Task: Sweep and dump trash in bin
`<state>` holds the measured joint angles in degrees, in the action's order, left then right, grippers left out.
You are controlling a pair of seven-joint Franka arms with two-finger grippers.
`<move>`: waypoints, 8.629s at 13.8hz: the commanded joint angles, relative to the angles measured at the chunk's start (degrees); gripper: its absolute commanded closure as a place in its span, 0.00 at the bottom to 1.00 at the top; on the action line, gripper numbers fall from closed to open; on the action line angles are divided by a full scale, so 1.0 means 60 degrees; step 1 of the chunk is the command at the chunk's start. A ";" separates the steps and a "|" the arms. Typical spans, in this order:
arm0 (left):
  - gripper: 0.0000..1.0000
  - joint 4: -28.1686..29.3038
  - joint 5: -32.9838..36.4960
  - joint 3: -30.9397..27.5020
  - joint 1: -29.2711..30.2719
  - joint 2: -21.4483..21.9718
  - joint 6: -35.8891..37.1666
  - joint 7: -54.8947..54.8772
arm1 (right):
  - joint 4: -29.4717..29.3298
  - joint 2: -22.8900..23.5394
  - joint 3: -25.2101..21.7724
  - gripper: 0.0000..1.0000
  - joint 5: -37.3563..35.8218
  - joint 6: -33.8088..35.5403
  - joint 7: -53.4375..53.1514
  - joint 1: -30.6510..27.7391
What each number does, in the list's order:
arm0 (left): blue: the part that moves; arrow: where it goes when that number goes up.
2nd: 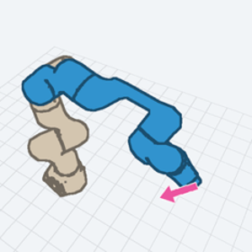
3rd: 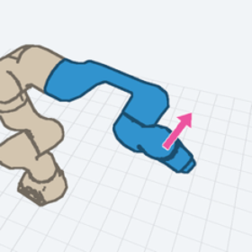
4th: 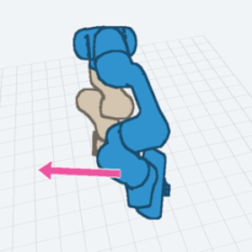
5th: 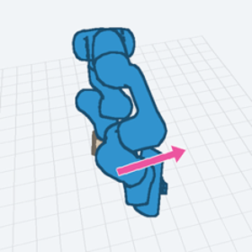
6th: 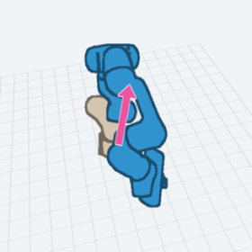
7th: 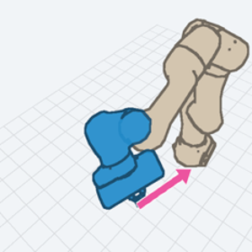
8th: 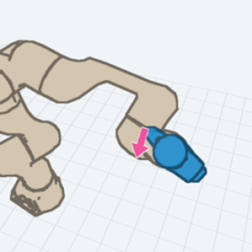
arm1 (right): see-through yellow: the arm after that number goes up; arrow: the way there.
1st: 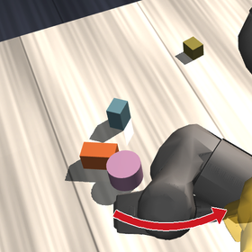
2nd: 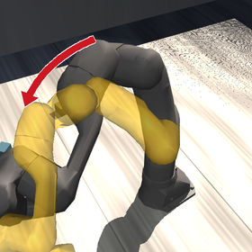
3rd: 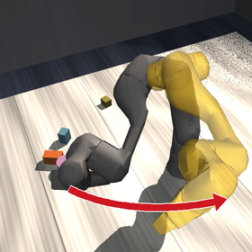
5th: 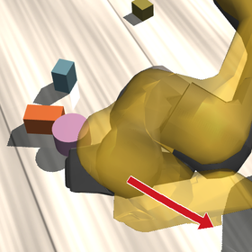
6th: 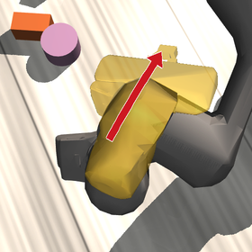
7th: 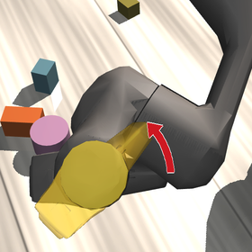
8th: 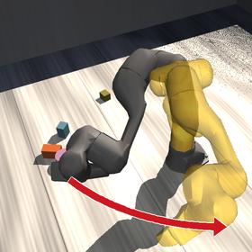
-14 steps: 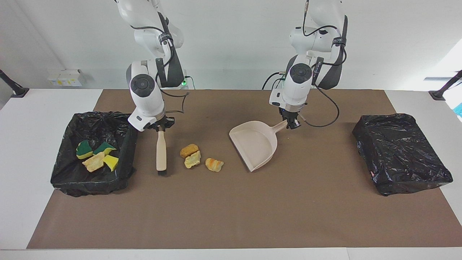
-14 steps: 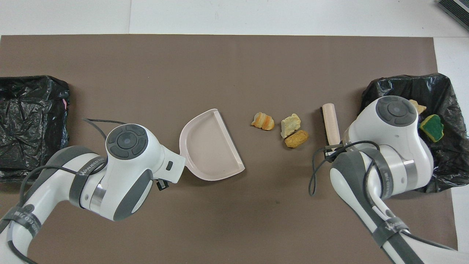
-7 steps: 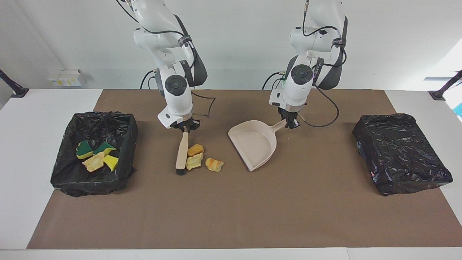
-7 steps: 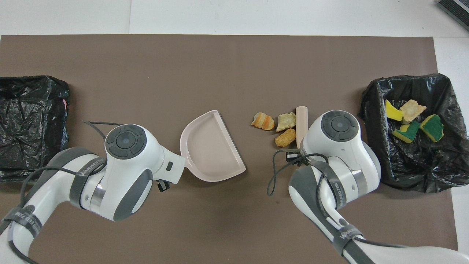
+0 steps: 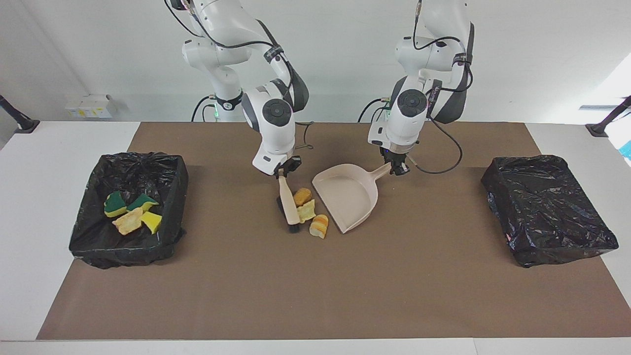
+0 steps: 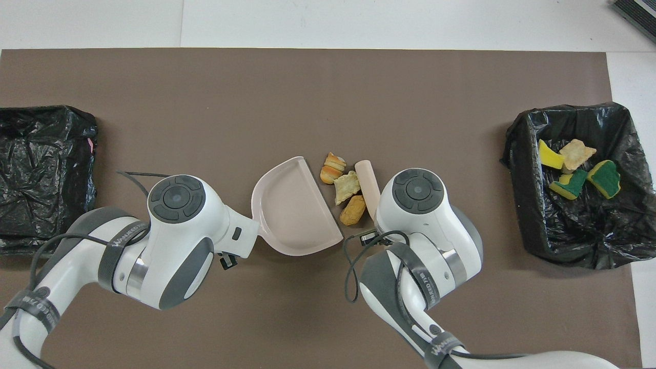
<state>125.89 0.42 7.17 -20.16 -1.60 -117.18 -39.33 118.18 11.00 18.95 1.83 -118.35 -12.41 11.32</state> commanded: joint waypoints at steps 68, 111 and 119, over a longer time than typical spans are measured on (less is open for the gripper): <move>1.00 -0.6787 0.5065 -0.0244 0.9309 -0.1696 0.3094 -0.7420 | -0.4123 -0.0778 0.2365 0.00 -0.0525 0.5705 -0.0706 -0.2439; 1.00 -0.3491 -0.0701 0.0020 -0.1061 -0.1297 -0.0505 1.1823 | -0.4389 -0.2023 -0.3788 0.00 -0.0408 0.4916 0.2215 -0.1345; 1.00 -0.2510 -0.0701 0.0020 -0.1474 -0.1842 -0.1840 1.0495 | -0.4389 -0.2023 -0.3788 0.00 -0.0408 0.4916 0.2201 -0.1345</move>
<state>107.95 -3.01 8.05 -28.45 -14.25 -125.01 25.30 90.16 0.13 -3.63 -1.47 -87.82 0.63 3.40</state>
